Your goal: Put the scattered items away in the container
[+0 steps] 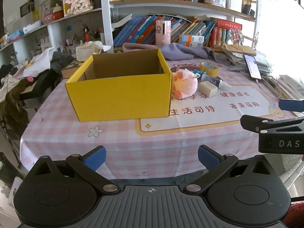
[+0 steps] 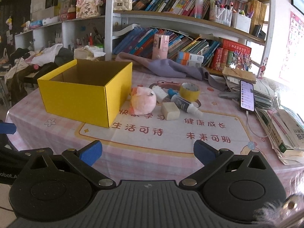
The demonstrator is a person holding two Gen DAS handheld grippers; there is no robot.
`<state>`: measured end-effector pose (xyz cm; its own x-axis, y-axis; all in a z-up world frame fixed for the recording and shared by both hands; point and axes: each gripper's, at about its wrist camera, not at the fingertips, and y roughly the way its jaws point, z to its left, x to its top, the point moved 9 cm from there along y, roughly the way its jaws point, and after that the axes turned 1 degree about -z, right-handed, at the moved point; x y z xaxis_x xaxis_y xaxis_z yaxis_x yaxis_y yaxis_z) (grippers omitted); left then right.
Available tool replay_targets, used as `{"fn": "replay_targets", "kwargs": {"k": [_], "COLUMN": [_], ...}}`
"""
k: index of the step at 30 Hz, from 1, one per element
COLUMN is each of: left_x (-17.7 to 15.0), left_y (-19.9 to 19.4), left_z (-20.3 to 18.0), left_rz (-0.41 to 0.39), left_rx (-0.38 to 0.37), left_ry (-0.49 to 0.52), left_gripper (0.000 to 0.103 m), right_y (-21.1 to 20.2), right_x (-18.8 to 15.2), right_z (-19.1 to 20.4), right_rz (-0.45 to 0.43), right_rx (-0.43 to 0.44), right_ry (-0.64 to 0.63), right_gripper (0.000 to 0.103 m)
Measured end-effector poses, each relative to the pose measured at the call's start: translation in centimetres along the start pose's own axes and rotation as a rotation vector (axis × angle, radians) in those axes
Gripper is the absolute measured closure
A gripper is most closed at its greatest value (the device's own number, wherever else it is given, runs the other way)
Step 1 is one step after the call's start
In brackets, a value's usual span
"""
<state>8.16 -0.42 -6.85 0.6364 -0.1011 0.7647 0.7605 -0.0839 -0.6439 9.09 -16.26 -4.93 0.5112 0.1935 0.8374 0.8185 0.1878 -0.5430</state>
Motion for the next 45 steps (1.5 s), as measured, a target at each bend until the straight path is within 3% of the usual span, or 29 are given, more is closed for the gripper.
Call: {"fn": "replay_targets", "kwargs": {"k": [13, 25, 37, 45], "left_x": [0.8, 2.9, 6.2, 9.8], "left_y": [1.4, 3.1, 6.8, 9.8], "left_z": [-1.8, -7.1, -11.0, -13.5], "left_rz": [0.003, -0.045, -0.075, -0.090], "left_rx": [-0.032, -0.157, -0.230, -0.198], "left_ry": [0.026, 0.145, 0.189, 0.161], "left_gripper": [0.000, 0.000, 0.000, 0.000], "right_y": [1.0, 2.1, 5.1, 8.1], "right_x": [0.2, 0.5, 2.4, 5.0], "right_z": [-1.8, -5.8, -9.4, -13.8], "right_rz": [0.008, 0.009, 0.004, 0.004], "right_rx": [-0.021, -0.089, -0.118, -0.106], "right_ry": [0.006, 0.050, 0.043, 0.048], "right_gripper": [0.000, 0.000, 0.000, 0.000]}}
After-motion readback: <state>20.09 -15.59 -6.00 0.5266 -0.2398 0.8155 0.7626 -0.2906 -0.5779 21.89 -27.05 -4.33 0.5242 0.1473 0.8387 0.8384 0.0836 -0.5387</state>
